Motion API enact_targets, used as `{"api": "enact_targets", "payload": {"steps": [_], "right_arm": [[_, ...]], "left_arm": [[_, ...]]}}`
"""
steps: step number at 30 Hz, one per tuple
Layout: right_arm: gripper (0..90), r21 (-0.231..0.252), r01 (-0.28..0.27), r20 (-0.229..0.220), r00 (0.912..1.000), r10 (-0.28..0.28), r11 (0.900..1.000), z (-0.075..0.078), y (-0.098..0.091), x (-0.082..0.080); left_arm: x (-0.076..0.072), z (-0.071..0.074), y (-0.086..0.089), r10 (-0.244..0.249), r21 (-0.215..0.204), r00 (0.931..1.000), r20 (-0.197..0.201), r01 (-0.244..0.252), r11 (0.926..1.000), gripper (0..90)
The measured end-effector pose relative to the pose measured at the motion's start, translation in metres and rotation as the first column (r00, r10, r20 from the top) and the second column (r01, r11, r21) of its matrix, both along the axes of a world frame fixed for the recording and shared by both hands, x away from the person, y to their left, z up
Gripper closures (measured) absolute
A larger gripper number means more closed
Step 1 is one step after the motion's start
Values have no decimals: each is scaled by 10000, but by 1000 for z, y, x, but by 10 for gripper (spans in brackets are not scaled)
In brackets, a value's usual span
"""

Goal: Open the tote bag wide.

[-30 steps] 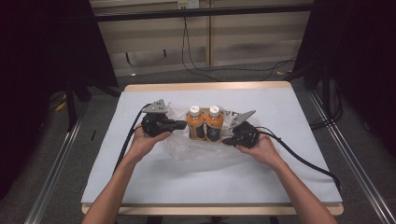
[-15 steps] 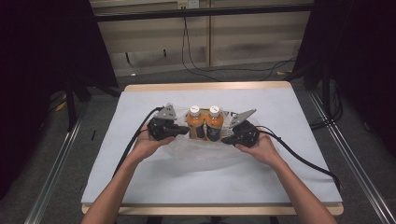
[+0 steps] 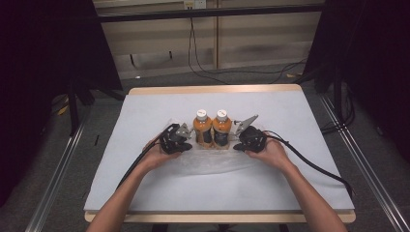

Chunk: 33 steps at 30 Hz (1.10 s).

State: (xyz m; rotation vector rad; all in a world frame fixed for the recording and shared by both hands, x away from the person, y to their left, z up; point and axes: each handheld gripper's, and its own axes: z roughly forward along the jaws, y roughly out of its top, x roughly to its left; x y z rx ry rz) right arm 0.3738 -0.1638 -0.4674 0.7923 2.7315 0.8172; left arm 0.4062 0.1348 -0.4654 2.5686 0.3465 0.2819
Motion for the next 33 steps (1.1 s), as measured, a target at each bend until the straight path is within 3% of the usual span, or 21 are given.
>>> {"api": "enact_targets", "payload": {"steps": [2,4,7,10,12,13,15,19,21,25,27,30,33], "right_arm": [[900,-422,133,56,9999,-131,9990,2,-3,0],[900,-703,239,8,9997,-239,9972,4,-7,1],[900,-1019,352,-10,9994,-355,9942,5,-14,1],[900,-1520,390,49,9992,-387,9876,7,-21,0],[900,-1594,469,28,9989,-470,9861,7,-25,0],[900,-1627,548,-24,9984,-560,9852,8,-28,-1],[900,-1680,621,-33,9980,-635,9838,8,-34,0],[900,-1734,772,-18,9969,-787,9818,8,-47,-2],[900,-1714,832,-15,9964,-847,9817,8,-52,-2],[900,-1847,751,-12,9971,-767,9799,8,-55,-5],[900,-1882,717,-32,9973,-736,9795,9,-55,-6],[900,-1697,832,-2,9964,-844,9820,8,-55,-5],[900,-881,816,-8,9966,-820,9928,12,-53,-3]], "left_arm": [[5,1,7,137,455,9995,274,-150,9989,900],[10,1,15,297,386,9994,196,-304,9988,900],[18,3,28,464,745,9986,245,-481,9961,900],[22,3,36,646,611,9979,96,-650,9960,900],[23,3,38,700,808,9971,286,-721,9941,900],[24,3,39,768,1171,9956,530,-826,9897,900],[26,3,45,951,1133,9945,440,-996,9886,900],[29,2,58,1301,676,9915,77,-1303,9892,900],[30,3,60,1138,860,9932,227,-1154,9896,900],[29,4,62,1168,926,9931,129,-1175,9888,900],[28,3,63,1364,676,9906,48,-1364,9883,900],[25,4,64,1471,-103,9884,-383,-1476,9890,900],[20,9,61,1501,-1013,9882,-304,-1524,9831,900]]}}
